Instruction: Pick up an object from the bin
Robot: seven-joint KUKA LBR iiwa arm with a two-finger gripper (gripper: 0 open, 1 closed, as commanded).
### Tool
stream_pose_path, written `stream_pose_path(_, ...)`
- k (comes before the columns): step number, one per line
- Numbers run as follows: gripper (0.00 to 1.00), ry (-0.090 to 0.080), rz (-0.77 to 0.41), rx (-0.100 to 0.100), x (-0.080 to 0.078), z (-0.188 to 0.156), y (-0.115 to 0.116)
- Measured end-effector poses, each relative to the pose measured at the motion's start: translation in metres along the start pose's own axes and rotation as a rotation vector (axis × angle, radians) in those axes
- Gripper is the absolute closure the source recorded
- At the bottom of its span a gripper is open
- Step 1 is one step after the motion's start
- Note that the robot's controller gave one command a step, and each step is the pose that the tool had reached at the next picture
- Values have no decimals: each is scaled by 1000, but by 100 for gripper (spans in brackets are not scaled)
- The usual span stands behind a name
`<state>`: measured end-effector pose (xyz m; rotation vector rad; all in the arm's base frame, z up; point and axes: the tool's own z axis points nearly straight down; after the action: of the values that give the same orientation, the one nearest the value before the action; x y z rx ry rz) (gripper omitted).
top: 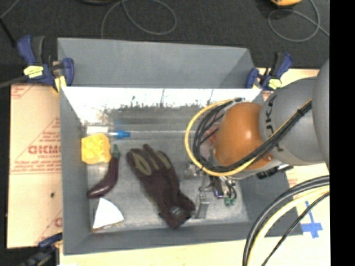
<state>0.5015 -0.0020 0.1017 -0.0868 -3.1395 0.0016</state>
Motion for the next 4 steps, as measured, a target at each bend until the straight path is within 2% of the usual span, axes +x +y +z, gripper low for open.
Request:
stream_pose_path(1,0,-12,-76,2,-31,5,42)
stream_pose_path(2,100,-6,65,-2,-32,29,85)
stream_pose_path(3,100,-6,64,-1,-32,29,85)
stream_pose_path(4,100,-9,50,-1,-39,-70,84)
